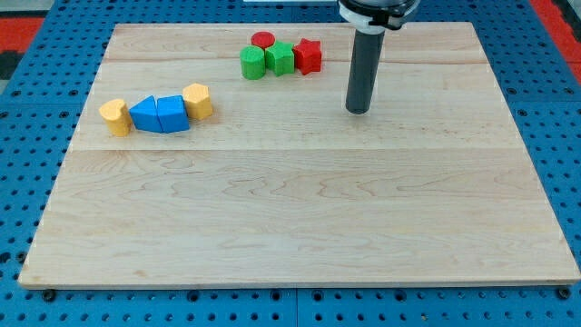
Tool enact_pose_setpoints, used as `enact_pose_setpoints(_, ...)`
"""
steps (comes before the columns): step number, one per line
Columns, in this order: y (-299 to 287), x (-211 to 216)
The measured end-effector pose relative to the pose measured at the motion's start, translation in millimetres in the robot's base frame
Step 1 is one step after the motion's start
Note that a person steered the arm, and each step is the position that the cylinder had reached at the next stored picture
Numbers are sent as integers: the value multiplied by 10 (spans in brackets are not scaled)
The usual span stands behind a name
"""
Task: Point your arm at the center of the board
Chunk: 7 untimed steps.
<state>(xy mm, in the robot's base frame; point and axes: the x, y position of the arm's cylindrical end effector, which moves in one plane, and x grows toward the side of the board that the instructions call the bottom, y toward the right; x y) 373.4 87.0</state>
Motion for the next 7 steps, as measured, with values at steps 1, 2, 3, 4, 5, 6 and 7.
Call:
enact_pose_setpoints(1,39,0)
enact_pose_setpoints(2,158,0)
enact_pose_setpoints(3,308,18)
enact_pose_setpoints(4,375,23)
enact_pose_setpoints(5,526,89)
enact_pose_setpoints(6,594,265)
enact_pose_setpoints(7,579,297)
